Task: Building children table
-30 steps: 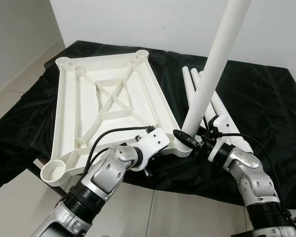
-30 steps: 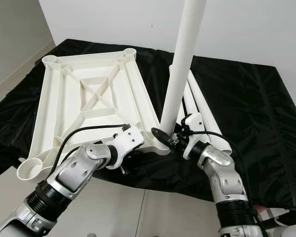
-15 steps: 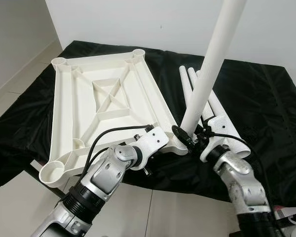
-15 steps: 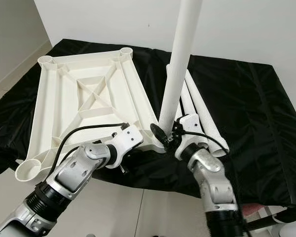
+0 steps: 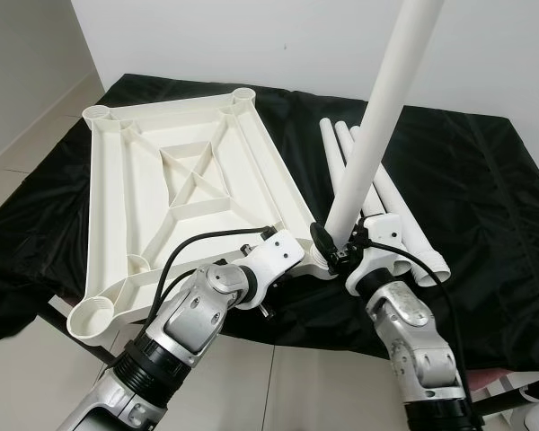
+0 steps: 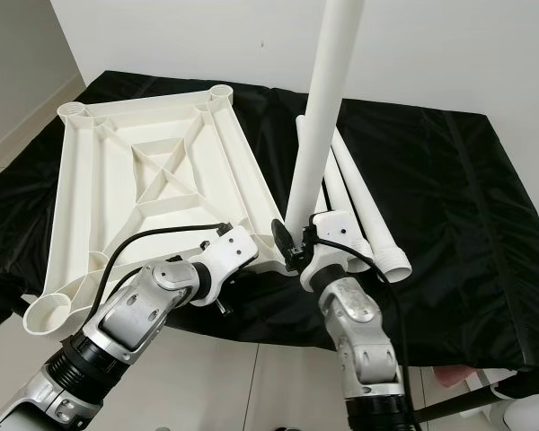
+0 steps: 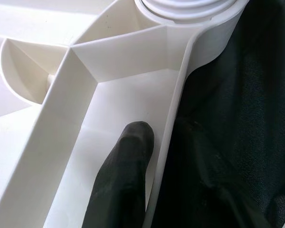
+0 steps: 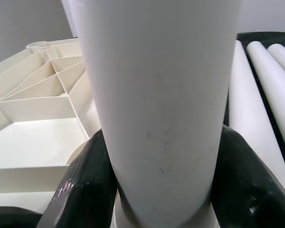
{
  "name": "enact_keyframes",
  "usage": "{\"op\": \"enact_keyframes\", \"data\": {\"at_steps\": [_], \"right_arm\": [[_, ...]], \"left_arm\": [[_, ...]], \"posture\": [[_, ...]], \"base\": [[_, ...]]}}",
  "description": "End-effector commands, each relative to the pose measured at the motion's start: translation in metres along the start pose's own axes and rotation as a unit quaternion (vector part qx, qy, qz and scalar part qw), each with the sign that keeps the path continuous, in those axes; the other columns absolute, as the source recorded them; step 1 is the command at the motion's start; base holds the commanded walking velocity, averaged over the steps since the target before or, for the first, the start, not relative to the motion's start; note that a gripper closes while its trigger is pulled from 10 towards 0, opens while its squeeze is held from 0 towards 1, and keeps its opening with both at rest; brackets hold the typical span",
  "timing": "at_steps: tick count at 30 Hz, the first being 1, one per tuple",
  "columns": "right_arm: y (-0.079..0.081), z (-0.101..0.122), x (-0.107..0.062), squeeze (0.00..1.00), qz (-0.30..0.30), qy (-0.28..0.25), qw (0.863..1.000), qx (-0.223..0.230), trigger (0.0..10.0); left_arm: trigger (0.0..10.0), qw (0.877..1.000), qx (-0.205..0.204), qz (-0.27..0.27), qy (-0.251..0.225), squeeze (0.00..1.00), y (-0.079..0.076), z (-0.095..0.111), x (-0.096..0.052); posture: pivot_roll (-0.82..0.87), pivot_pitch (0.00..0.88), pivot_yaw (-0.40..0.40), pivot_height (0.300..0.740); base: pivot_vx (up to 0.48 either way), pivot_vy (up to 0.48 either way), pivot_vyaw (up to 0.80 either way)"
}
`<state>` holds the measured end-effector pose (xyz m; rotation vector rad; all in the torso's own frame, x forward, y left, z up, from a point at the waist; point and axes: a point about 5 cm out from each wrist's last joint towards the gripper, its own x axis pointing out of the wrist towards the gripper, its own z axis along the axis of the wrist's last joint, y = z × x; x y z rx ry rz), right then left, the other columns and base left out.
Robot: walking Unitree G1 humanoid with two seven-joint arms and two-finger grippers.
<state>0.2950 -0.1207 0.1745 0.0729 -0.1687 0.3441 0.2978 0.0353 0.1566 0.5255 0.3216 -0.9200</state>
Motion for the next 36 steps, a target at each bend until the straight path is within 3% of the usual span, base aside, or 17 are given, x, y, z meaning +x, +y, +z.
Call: {"op": "enact_keyframes", "data": {"at_steps": [1,6,13,23,24,36], "right_arm": [[0.018,0.011,0.006,0.00,0.004,-0.030,0.999,0.026,10.0],[0.025,0.006,0.009,0.00,-0.036,-0.021,0.999,0.034,10.0],[0.035,0.001,0.015,0.00,-0.100,-0.011,0.995,0.004,10.0],[0.045,-0.004,0.017,0.00,-0.103,-0.001,0.995,0.009,10.0],[0.045,-0.003,0.016,1.00,-0.101,-0.003,0.995,0.015,10.0],[0.042,0.003,0.010,1.00,-0.081,-0.030,0.996,0.015,10.0]], "left_arm": [[10.0,0.999,-0.012,-0.036,0.019,0.00,-0.016,-0.010,0.007],[10.0,0.999,-0.013,-0.035,0.018,0.00,-0.016,-0.009,0.007],[10.0,0.999,-0.013,-0.035,0.017,0.00,-0.016,-0.008,0.008],[10.0,0.999,-0.014,-0.031,0.018,0.00,-0.015,-0.009,0.008],[10.0,0.999,-0.014,-0.030,0.018,0.00,-0.015,-0.009,0.008],[10.0,0.999,-0.014,-0.029,0.015,0.00,-0.016,-0.008,0.009]], "posture": [[-0.10,0.142,0.020,0.740],[-0.11,0.142,0.020,0.740],[-0.10,0.139,0.017,0.740],[-0.10,0.130,0.012,0.740],[-0.10,0.128,0.010,0.740],[-0.10,0.113,-0.001,0.740]], "base": [[0.000,0.000,0.00],[0.000,0.000,0.00],[0.000,0.000,0.00],[0.000,0.000,0.00],[0.000,0.000,0.00],[0.000,0.000,0.00]]}}
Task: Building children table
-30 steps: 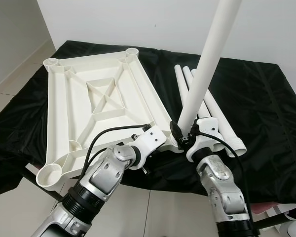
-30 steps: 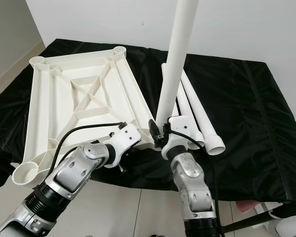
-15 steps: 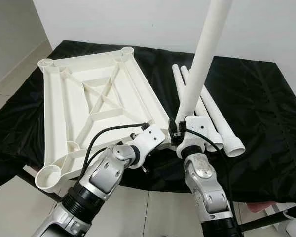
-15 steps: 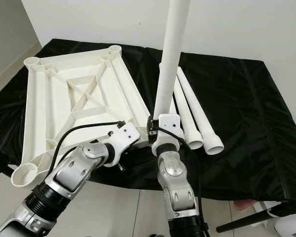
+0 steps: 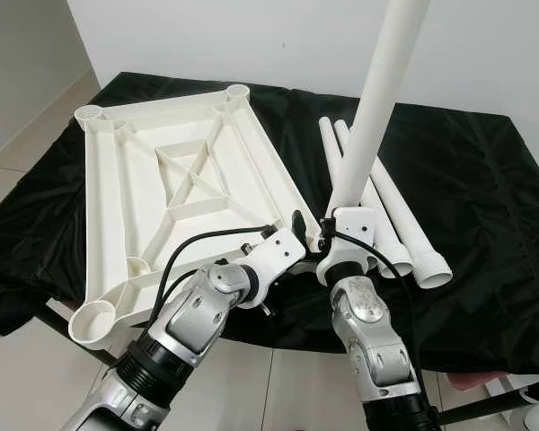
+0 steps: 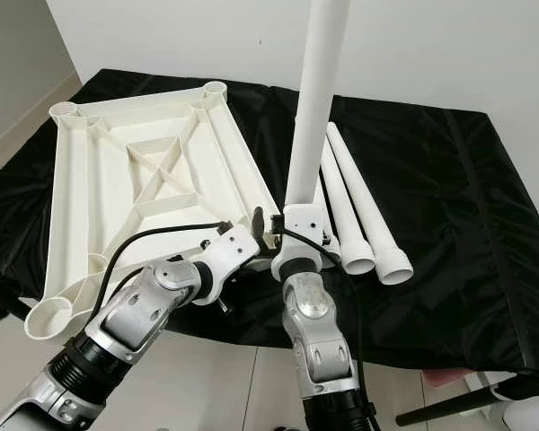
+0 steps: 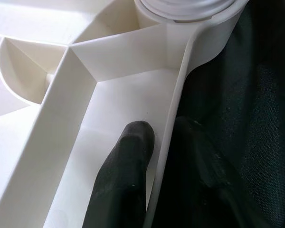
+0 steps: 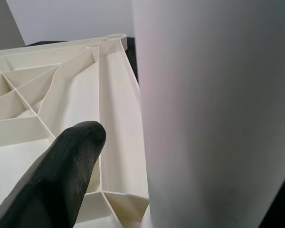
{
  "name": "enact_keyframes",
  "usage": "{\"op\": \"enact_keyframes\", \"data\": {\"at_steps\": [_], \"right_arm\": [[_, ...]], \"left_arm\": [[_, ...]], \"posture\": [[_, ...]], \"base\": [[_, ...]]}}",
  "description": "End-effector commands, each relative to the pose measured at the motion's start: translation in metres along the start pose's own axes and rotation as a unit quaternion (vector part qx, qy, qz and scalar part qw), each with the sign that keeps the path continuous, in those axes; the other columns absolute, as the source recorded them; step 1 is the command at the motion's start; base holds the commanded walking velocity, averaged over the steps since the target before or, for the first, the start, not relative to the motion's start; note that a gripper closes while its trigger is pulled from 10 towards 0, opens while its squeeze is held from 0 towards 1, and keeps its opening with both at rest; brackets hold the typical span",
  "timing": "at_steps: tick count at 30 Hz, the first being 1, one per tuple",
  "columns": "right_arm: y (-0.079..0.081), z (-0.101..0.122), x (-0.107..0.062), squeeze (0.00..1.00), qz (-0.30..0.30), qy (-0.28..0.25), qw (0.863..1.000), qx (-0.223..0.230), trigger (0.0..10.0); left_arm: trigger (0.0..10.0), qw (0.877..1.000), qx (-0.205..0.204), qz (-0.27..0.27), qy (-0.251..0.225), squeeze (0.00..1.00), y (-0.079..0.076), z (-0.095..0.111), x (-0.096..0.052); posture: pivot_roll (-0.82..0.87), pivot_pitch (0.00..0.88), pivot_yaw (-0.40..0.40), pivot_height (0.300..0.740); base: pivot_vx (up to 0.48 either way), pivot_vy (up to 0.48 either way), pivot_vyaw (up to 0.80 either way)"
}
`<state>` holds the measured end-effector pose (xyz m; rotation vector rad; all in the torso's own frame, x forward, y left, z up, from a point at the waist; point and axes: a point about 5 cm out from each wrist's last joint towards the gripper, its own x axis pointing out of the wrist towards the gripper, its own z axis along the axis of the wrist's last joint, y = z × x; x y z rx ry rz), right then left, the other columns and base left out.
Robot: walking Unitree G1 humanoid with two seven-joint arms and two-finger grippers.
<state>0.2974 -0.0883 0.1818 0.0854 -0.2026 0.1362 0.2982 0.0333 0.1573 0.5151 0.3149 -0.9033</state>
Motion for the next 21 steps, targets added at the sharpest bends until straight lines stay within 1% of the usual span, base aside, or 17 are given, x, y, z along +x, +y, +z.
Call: {"op": "enact_keyframes", "data": {"at_steps": [1,3,4,6,7,8,10,11,12,14,15,16,17,18,19,21], "right_arm": [[0.010,0.000,-0.007,1.00,0.022,-0.008,0.999,0.022,10.0],[0.005,0.000,-0.008,1.00,0.027,-0.010,0.999,0.022,10.0],[-0.001,0.001,-0.010,1.00,0.034,-0.011,0.999,0.019,10.0],[-0.001,0.001,-0.010,1.00,0.034,-0.011,0.999,0.019,10.0],[-0.007,0.001,-0.010,1.00,0.043,-0.009,0.999,0.017,10.0],[-0.015,0.000,-0.010,0.95,0.055,-0.006,0.998,0.010,10.0],[-0.015,0.000,-0.010,0.95,0.055,-0.006,0.998,0.010,10.0],[-0.021,-0.002,-0.009,0.00,0.072,0.000,0.997,0.006,10.0],[-0.021,-0.002,-0.009,0.00,0.072,0.000,0.997,0.006,10.0],[-0.034,-0.002,-0.008,0.00,0.109,0.007,0.994,0.003,10.0],[-0.034,-0.002,-0.008,0.00,0.109,0.007,0.994,0.003,10.0],[-0.043,0.000,-0.006,0.00,0.131,0.008,0.991,-0.005,10.0],[-0.043,0.000,-0.006,0.00,0.131,0.008,0.991,-0.005,10.0],[-0.049,0.001,-0.004,0.00,0.151,0.013,0.988,-0.004,10.0],[-0.049,0.001,-0.004,0.00,0.151,0.013,0.988,-0.004,10.0],[-0.059,0.002,-0.001,0.00,0.184,0.019,0.983,-0.004,10.0]], "left_arm": [[10.0,0.999,-0.009,-0.037,0.019,0.00,-0.016,-0.010,0.007],[10.0,0.999,-0.009,-0.038,0.018,0.00,-0.017,-0.010,0.007],[10.0,0.999,-0.008,-0.038,0.018,0.00,-0.017,-0.010,0.008],[10.0,0.999,-0.008,-0.038,0.018,0.00,-0.017,-0.010,0.008],[10.0,0.999,-0.008,-0.038,0.018,0.00,-0.017,-0.010,0.008],[10.0,0.999,-0.007,-0.038,0.018,0.00,-0.016,-0.010,0.008],[10.0,0.999,-0.007,-0.038,0.018,0.00,-0.016,-0.010,0.008],[10.0,0.999,-0.006,-0.038,0.018,0.00,-0.016,-0.010,0.008],[10.0,0.999,-0.006,-0.038,0.018,0.00,-0.016,-0.010,0.008],[10.0,0.999,-0.005,-0.039,0.017,0.00,-0.015,-0.010,0.008],[10.0,0.999,-0.005,-0.039,0.017,0.00,-0.015,-0.010,0.008],[10.0,0.999,-0.005,-0.038,0.017,0.00,-0.015,-0.009,0.008],[10.0,0.999,-0.005,-0.038,0.017,0.00,-0.015,-0.009,0.008],[10.0,0.999,-0.005,-0.038,0.017,0.00,-0.014,-0.009,0.008],[10.0,0.999,-0.005,-0.038,0.017,0.00,-0.014,-0.009,0.008],[10.0,0.999,-0.006,-0.037,0.018,0.00,-0.014,-0.010,0.008]], "posture": [[-0.10,0.113,-0.001,0.740],[-0.11,0.112,-0.003,0.740],[-0.11,0.109,-0.003,0.740],[-0.11,0.109,-0.003,0.740],[-0.11,0.109,-0.003,0.740],[-0.11,0.108,0.000,0.740],[-0.11,0.108,0.000,0.740],[-0.12,0.108,0.003,0.740],[-0.12,0.108,0.003,0.740],[-0.12,0.112,0.005,0.740],[-0.12,0.112,0.005,0.740],[-0.12,0.116,0.007,0.740],[-0.12,0.116,0.007,0.740],[-0.12,0.116,0.007,0.740],[-0.12,0.116,0.007,0.740],[-0.12,0.123,0.011,0.740]], "base": [[0.000,0.000,0.00],[0.000,0.000,0.00],[0.000,0.000,0.00],[0.000,0.000,0.00],[0.000,0.000,0.00],[0.000,0.000,0.00],[0.000,0.000,0.00],[0.000,0.000,0.00],[0.000,0.000,0.00],[0.000,0.000,0.00],[0.000,0.000,0.00],[0.000,0.000,0.00],[0.000,0.000,0.00],[0.000,0.000,0.00],[0.000,0.000,0.00],[0.000,0.000,0.00]]}}
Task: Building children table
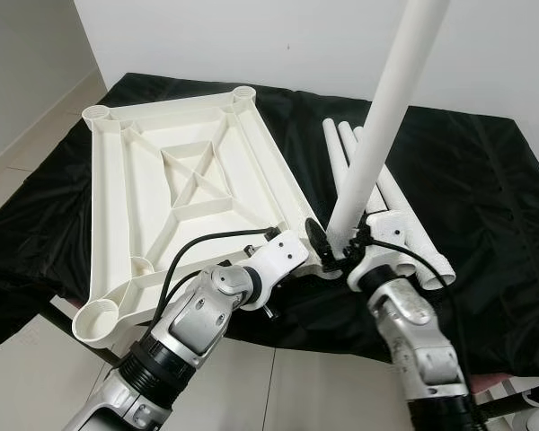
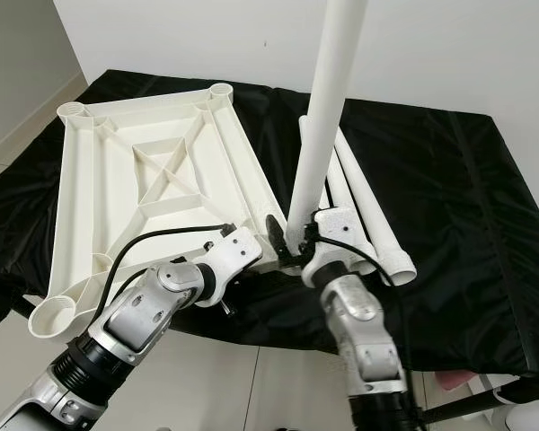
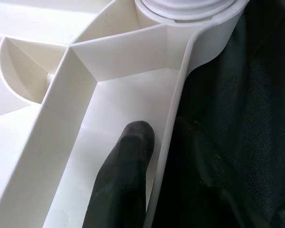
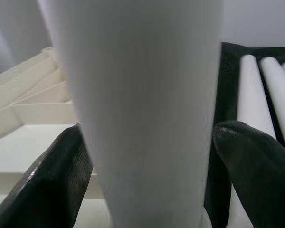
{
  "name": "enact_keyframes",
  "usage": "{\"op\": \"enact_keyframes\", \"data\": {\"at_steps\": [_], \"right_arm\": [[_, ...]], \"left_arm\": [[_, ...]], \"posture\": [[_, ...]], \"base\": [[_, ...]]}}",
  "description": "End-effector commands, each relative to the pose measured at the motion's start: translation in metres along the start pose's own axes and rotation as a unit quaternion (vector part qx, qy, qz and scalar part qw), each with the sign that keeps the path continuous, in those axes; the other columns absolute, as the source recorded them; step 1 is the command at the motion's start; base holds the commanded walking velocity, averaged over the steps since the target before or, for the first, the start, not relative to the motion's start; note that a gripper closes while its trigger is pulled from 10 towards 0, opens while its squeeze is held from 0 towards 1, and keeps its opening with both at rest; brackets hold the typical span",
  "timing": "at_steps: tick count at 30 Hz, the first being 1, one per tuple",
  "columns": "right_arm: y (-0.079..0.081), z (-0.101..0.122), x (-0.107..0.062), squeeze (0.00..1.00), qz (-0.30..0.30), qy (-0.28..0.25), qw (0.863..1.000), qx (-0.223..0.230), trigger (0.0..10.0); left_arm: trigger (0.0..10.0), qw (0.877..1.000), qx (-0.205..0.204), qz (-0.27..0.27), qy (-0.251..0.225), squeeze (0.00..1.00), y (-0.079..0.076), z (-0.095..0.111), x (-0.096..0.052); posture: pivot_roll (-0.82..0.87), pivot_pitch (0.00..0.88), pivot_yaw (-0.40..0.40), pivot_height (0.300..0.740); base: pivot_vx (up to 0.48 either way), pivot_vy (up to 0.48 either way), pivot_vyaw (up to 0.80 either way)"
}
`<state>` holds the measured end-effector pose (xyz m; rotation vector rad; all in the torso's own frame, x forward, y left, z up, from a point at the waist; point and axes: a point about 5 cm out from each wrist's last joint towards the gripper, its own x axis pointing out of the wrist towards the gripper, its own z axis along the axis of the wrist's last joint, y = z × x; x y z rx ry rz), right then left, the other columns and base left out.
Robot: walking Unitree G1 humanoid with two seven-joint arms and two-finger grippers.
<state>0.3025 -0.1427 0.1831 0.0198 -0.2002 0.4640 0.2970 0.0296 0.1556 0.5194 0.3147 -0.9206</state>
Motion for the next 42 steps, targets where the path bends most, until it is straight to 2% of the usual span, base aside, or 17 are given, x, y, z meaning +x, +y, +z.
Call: {"op": "enact_keyframes", "data": {"at_steps": [1,7,9,13,15,17,18,35,36,40,42], "right_arm": [[-0.009,-0.003,-0.001,0.00,0.033,0.012,0.999,0.012,10.0],[-0.017,-0.002,-0.002,0.00,0.064,0.018,0.998,0.016,10.0],[-0.023,0.001,0.000,0.00,0.114,0.025,0.993,0.015,10.0],[-0.025,0.002,0.001,0.00,0.135,0.028,0.990,0.017,10.0],[-0.027,0.005,0.005,0.00,0.173,0.034,0.984,0.016,10.0],[-0.027,0.005,0.005,0.00,0.173,0.034,0.984,0.016,10.0],[-0.030,0.007,0.007,0.00,0.198,0.037,0.980,0.005,10.0],[-0.047,0.001,0.009,0.00,0.243,0.068,0.967,-0.036,10.0],[-0.047,0.001,0.010,0.00,0.245,0.067,0.966,-0.036,9.1],[-0.048,0.001,0.010,0.00,0.252,0.067,0.965,-0.031,8.8],[-0.048,0.002,0.012,0.00,0.260,0.065,0.963,-0.033,10.0]], "left_arm": [[10.0,0.999,-0.010,-0.029,0.019,0.00,-0.010,-0.010,0.005],[10.0,0.999,-0.010,-0.028,0.019,0.00,-0.009,-0.010,0.005],[10.0,0.999,-0.011,-0.027,0.019,0.00,-0.008,-0.011,0.005],[10.0,0.999,-0.011,-0.027,0.019,0.00,-0.008,-0.010,0.005],[10.0,0.999,-0.011,-0.027,0.019,0.00,-0.008,-0.010,0.005],[10.0,0.999,-0.011,-0.027,0.019,0.00,-0.008,-0.010,0.005],[10.0,0.999,-0.011,-0.027,0.020,0.00,-0.007,-0.010,0.005],[10.0,0.999,-0.012,-0.024,0.020,0.00,-0.006,-0.010,0.004],[10.0,0.999,-0.012,-0.024,0.020,0.00,-0.006,-0.011,0.004],[10.0,0.999,-0.012,-0.025,0.021,0.00,-0.007,-0.011,0.004],[10.0,0.999,-0.011,-0.025,0.020,0.00,-0.007,-0.011,0.004]], "posture": [[-0.12,0.125,0.011,0.740],[-0.12,0.127,0.012,0.740],[-0.12,0.129,0.015,0.740],[-0.12,0.130,0.015,0.740],[-0.11,0.131,0.019,0.740],[-0.11,0.131,0.019,0.740],[-0.11,0.132,0.019,0.740],[-0.11,0.130,0.018,0.740],[-0.11,0.128,0.018,0.740],[-0.11,0.127,0.017,0.740],[-0.11,0.124,0.016,0.740]], "base": [[0.000,0.000,0.00],[0.000,0.000,0.00],[0.000,0.000,0.00],[0.000,0.000,0.00],[0.000,0.000,0.00],[0.000,0.000,0.00],[0.000,0.000,0.00],[0.000,0.000,0.00],[0.000,0.000,0.00],[0.000,0.000,0.00],[0.000,0.000,0.00]]}}
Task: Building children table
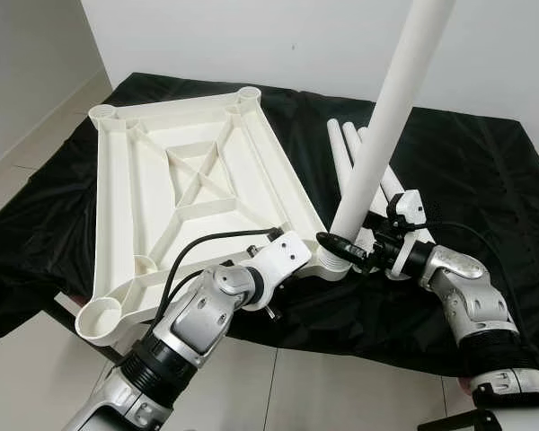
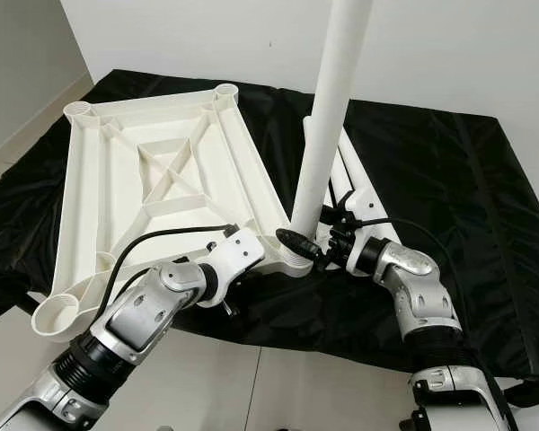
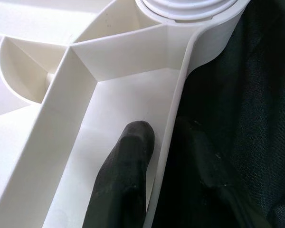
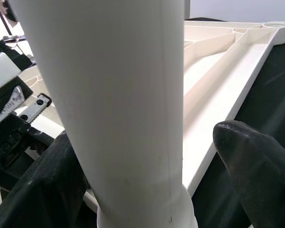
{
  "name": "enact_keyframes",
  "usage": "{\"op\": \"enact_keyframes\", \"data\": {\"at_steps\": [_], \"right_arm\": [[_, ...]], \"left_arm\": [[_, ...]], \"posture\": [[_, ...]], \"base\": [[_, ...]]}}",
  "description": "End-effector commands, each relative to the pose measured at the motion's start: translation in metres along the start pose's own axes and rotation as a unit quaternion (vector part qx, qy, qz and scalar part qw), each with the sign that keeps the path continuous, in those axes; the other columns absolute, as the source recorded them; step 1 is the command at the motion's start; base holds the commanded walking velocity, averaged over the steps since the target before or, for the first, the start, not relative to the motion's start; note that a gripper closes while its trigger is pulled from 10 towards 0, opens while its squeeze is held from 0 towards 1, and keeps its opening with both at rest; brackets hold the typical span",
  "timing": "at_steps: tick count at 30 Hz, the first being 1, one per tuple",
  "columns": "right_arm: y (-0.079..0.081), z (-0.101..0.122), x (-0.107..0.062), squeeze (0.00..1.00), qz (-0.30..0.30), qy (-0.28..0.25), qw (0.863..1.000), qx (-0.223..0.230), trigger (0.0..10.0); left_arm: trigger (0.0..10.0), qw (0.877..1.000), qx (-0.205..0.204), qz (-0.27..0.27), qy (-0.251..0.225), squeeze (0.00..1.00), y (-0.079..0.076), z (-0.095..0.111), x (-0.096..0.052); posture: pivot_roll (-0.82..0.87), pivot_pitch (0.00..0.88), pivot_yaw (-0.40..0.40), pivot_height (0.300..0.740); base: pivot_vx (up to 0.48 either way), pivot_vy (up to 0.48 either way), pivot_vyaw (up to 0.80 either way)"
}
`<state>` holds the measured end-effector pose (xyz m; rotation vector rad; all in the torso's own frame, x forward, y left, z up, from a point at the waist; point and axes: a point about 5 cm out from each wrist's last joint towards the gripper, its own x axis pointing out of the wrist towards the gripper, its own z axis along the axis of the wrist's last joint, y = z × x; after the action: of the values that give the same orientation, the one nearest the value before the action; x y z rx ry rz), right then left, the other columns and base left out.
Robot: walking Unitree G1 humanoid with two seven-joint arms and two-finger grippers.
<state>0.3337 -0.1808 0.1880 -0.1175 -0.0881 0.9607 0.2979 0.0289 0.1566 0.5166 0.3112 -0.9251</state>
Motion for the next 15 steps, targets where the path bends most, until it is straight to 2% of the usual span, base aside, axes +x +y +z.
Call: {"op": "enact_keyframes", "data": {"at_steps": [1,5,6,7,8,10,11,15], "right_arm": [[0.0003,0.0004,0.0014,0.00,0.012,0.002,1.000,-0.007,10.0],[0.0011,0.0008,0.0035,0.00,0.020,0.000,1.000,-0.012,9.7],[0.0014,0.0010,0.0040,0.00,0.021,-0.002,1.000,-0.011,8.7],[0.0014,0.0010,0.0040,0.00,0.021,-0.002,1.000,-0.011,8.7],[0.0019,0.0016,0.0048,0.00,0.024,-0.004,1.000,-0.011,3.9],[0.0021,0.0019,0.0053,0.00,0.026,-0.006,1.000,-0.011,3.9],[0.0023,0.0019,0.0055,0.00,0.030,-0.006,0.999,-0.012,0.0],[0.0019,0.0011,0.0044,0.00,0.033,-0.003,0.999,-0.012,0.0]], "left_arm": [[10.0,0.999,-0.011,-0.024,0.023,0.00,-0.0077,-0.0119,0.0036],[10.0,0.999,-0.010,-0.024,0.022,0.00,-0.0082,-0.0111,0.0040],[10.0,0.999,-0.010,-0.025,0.021,0.00,-0.0082,-0.0108,0.0040],[10.0,0.999,-0.010,-0.025,0.021,0.00,-0.0082,-0.0108,0.0040],[10.0,0.999,-0.010,-0.025,0.021,0.00,-0.0082,-0.0107,0.0040],[10.0,0.999,-0.009,-0.024,0.021,0.00,-0.0082,-0.0106,0.0040],[10.0,0.999,-0.009,-0.025,0.021,0.00,-0.0081,-0.0106,0.0040],[10.0,0.999,-0.009,-0.025,0.021,0.00,-0.0081,-0.0108,0.0041]], "posture": [[-0.11,0.123,0.016,0.740],[-0.11,0.120,0.016,0.740],[-0.11,0.120,0.016,0.740],[-0.11,0.120,0.016,0.740],[-0.11,0.120,0.016,0.740],[-0.11,0.120,0.016,0.740],[-0.11,0.117,0.017,0.740],[-0.11,0.119,0.017,0.740]], "base": [[0.000,0.000,0.00],[0.000,0.000,0.00],[0.000,0.000,0.00],[0.000,0.000,0.00],[0.000,0.000,0.00],[0.000,0.000,0.00],[0.000,0.000,0.00],[0.000,0.000,0.00]]}}
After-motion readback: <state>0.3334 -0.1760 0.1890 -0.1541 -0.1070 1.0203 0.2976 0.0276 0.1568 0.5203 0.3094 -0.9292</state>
